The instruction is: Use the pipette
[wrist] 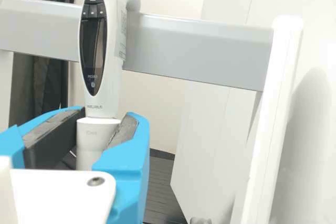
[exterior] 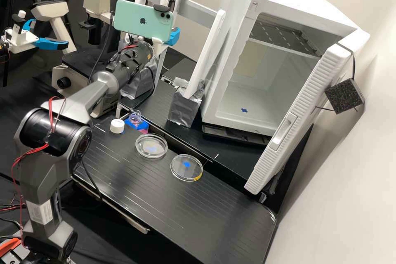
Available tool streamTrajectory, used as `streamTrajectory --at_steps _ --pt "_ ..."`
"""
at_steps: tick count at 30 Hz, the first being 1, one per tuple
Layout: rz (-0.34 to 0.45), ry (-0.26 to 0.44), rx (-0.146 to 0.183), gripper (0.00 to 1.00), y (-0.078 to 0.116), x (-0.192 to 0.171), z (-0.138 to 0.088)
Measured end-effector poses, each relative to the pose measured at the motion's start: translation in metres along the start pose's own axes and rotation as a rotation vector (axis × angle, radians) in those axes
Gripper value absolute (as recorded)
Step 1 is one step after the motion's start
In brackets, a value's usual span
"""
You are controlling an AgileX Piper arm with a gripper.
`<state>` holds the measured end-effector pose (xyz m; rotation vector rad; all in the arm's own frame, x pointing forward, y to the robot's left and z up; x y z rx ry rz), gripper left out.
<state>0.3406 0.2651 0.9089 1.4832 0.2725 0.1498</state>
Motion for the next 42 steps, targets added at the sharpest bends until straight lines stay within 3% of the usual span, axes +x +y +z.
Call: streamTrajectory --at_steps 14,16,23,27,36,42 --pt "0.071 0.022 0.023 0.0 0.01 -0.001 -0.008" --pt "0.084 0.02 0.034 0.0 0.013 -0.002 -0.007" --pt "0.164 0.034 0.123 0.0 0.03 -0.018 -0.002" --pt "0.194 0.041 0.148 0.0 0.036 -0.032 0.003" --pt "0.209 0.047 0.136 0.0 0.024 -0.077 0.013" --pt "0.251 0.094 0.138 0.0 0.011 -0.11 0.015"
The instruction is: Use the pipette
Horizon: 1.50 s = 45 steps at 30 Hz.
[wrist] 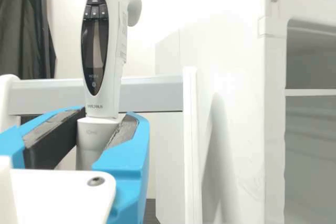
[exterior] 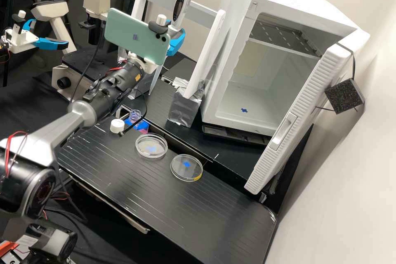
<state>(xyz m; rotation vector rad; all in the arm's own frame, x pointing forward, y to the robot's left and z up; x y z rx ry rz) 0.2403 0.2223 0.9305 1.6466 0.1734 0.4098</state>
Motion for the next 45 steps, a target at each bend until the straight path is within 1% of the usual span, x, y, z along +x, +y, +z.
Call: streamTrajectory --at_steps 4,6,9,11,14,17,20,23,28,36,38,45 --pt "0.018 0.034 0.014 0.0 -0.005 -0.021 0.001" --pt "0.034 0.054 0.037 0.0 -0.008 -0.032 0.0" --pt "0.057 0.076 0.045 0.0 -0.014 -0.043 -0.002" --pt "0.073 0.087 0.039 0.0 -0.018 -0.048 -0.002" --pt "0.092 0.108 0.021 0.0 -0.024 -0.054 -0.004" --pt "0.103 0.104 -0.008 0.0 -0.03 -0.054 -0.003" --pt "0.107 0.088 -0.029 0.0 -0.036 -0.05 0.001" --pt "0.095 0.067 -0.035 0.0 -0.042 -0.046 0.005" --pt "0.059 0.034 -0.055 0.0 -0.055 -0.038 0.014" --pt "0.048 0.003 -0.066 0.0 -0.061 -0.034 0.022" --pt "0.046 -0.002 -0.06 0.0 -0.062 -0.033 0.023" --pt "0.039 -0.012 -0.059 0.0 -0.064 -0.035 0.026"
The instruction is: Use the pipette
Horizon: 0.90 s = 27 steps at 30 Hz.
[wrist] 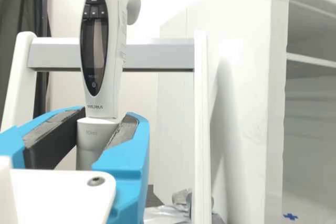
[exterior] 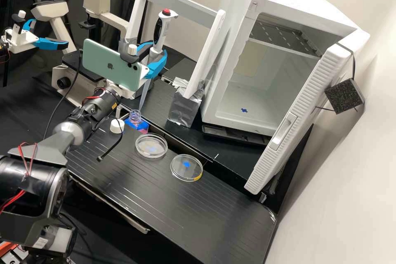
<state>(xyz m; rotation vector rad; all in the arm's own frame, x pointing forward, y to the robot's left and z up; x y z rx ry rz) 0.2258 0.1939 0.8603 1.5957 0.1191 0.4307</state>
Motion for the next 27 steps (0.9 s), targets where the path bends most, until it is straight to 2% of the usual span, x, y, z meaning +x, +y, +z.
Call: streamTrajectory --at_steps 9,20,27 --pt "-0.018 0.021 0.019 0.0 -0.008 -0.002 -0.006" --pt "-0.037 0.001 0.009 0.0 -0.016 0.001 -0.001" --pt "-0.016 -0.004 0.0 0.0 -0.017 0.004 0.002"
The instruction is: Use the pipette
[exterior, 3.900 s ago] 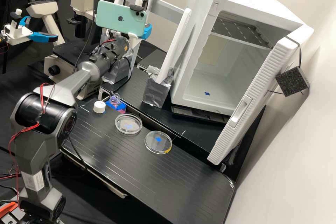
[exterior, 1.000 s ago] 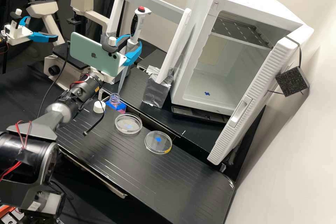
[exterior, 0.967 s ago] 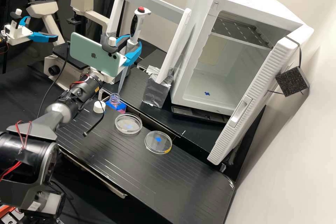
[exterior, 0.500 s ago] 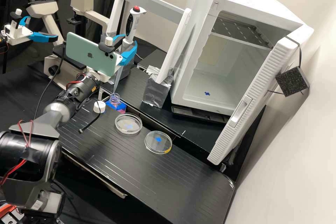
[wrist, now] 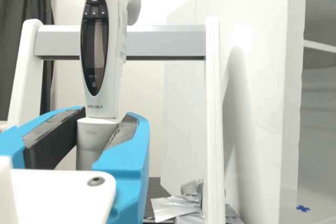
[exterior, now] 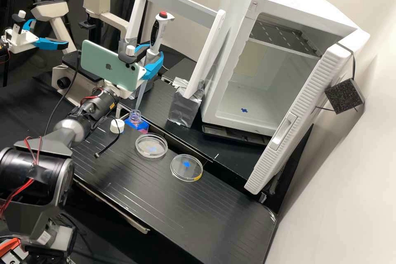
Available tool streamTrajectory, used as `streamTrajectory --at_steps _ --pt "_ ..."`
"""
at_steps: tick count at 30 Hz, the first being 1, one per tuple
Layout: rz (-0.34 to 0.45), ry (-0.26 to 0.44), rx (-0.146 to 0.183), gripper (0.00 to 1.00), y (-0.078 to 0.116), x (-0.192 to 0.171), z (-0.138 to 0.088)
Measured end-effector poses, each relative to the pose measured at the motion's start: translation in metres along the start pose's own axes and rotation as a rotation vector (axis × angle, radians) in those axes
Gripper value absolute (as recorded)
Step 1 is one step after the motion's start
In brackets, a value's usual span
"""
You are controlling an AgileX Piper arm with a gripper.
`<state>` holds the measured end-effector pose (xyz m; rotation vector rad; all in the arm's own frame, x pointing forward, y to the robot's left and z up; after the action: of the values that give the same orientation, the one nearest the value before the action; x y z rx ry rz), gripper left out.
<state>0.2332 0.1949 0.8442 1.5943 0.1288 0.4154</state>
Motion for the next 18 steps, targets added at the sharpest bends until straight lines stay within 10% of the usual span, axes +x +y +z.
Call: streamTrajectory --at_steps 18 --pt "0.012 0.004 -0.032 0.0 -0.023 -0.014 0.012"
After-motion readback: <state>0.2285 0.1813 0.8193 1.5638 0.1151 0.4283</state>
